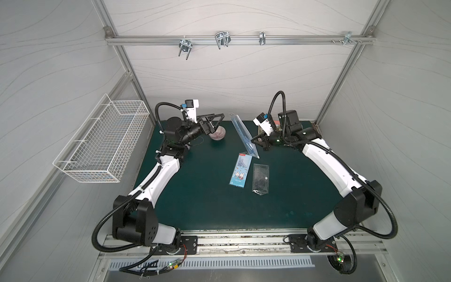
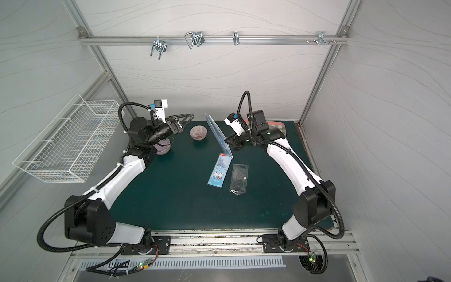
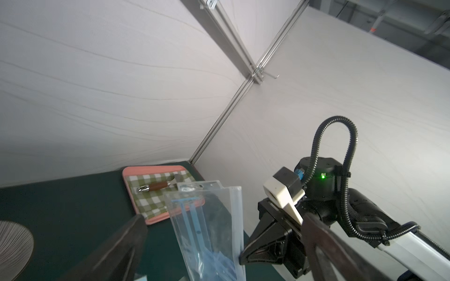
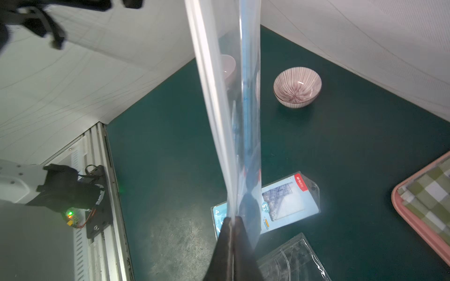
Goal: Open the ruler set and take out the ruler
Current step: Adjust the ruler set bag.
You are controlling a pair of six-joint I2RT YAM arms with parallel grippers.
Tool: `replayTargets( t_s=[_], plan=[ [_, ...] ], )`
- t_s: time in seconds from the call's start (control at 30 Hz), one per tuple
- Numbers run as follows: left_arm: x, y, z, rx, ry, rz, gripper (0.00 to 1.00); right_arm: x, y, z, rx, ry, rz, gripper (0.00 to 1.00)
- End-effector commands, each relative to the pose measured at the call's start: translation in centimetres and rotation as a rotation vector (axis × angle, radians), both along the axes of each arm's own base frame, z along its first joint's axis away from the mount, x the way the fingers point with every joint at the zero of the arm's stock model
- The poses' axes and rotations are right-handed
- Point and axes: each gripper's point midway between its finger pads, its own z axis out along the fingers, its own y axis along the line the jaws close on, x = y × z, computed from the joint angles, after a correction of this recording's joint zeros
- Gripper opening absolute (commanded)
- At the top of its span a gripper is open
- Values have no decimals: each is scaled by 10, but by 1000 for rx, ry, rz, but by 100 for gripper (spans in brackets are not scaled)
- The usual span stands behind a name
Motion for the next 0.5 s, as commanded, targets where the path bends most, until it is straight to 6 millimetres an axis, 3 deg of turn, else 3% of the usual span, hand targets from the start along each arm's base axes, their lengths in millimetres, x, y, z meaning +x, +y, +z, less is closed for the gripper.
replayTargets(
  t_s=[0.0,0.13,0.3,0.47],
  plan=[
    [1,-8,-43,155,134,61,100,11,9,-15,-43,11,-64,0],
    [-4,-26,-71,261,230,87,100,17,18,-30,-97,-8,-112,0],
    [-3,-28,-104,318,343,147,97,21,27,-32,-63,-19,-176,0],
    [-2,-25,-121,327,398,192,92,24,31,-39,-85,-44,-222,0]
  ],
)
